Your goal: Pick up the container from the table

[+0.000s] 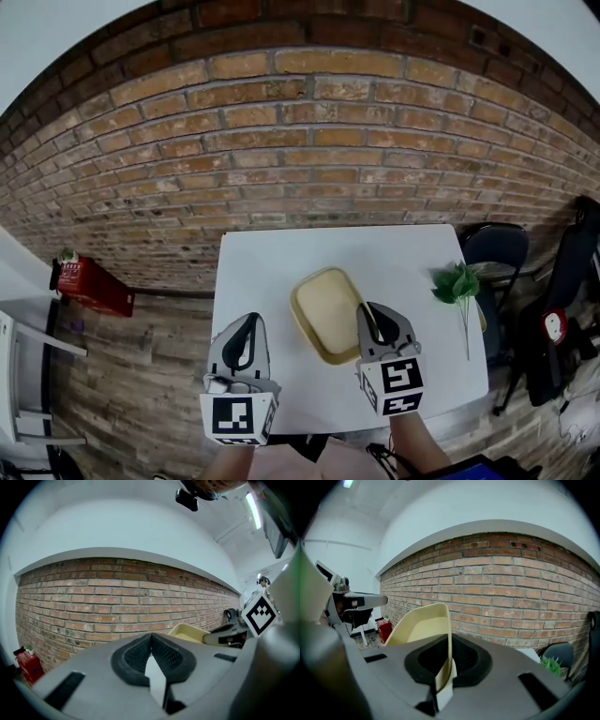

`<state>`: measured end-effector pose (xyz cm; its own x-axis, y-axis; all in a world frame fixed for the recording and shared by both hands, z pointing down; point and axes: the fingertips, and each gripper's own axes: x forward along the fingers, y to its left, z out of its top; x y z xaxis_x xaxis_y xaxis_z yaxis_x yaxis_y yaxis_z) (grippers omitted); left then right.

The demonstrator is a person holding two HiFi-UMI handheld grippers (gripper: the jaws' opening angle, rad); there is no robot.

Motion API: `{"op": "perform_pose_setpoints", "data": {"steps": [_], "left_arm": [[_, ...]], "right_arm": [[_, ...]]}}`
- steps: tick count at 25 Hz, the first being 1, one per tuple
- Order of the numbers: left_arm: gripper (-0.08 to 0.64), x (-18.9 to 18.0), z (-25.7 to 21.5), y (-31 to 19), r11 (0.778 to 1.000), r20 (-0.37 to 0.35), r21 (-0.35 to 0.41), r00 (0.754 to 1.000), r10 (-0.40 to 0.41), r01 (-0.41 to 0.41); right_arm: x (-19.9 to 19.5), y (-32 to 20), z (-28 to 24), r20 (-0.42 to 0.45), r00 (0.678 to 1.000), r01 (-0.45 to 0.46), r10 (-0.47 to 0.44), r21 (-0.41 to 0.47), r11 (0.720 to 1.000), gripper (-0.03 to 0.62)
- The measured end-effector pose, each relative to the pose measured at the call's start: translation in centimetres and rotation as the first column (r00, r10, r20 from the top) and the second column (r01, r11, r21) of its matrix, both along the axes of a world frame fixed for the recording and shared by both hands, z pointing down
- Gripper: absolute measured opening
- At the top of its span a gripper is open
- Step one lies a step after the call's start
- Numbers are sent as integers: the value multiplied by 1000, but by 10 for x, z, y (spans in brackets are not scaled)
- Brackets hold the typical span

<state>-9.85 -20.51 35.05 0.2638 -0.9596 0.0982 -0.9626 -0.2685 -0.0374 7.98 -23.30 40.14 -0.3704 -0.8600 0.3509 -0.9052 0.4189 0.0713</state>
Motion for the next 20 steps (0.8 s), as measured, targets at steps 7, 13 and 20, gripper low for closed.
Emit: {"op": "perform_pose_setpoints", "data": {"steps": [7, 13, 20], "left_arm": [[10, 1, -27, 0, 998, -6, 58, 1000, 6, -5], [10, 4, -49, -1, 994, -15, 104, 1000, 14, -12], [9, 1, -75, -10, 987, -20, 159, 1000, 13, -9]], "right_arm": [[2, 3, -32, 3, 1000, -12, 11, 70, 997, 14], [10, 1, -68, 13, 999, -39, 37, 150, 988, 14], [17, 2, -100, 22, 998, -60, 57, 224, 973, 13]]}}
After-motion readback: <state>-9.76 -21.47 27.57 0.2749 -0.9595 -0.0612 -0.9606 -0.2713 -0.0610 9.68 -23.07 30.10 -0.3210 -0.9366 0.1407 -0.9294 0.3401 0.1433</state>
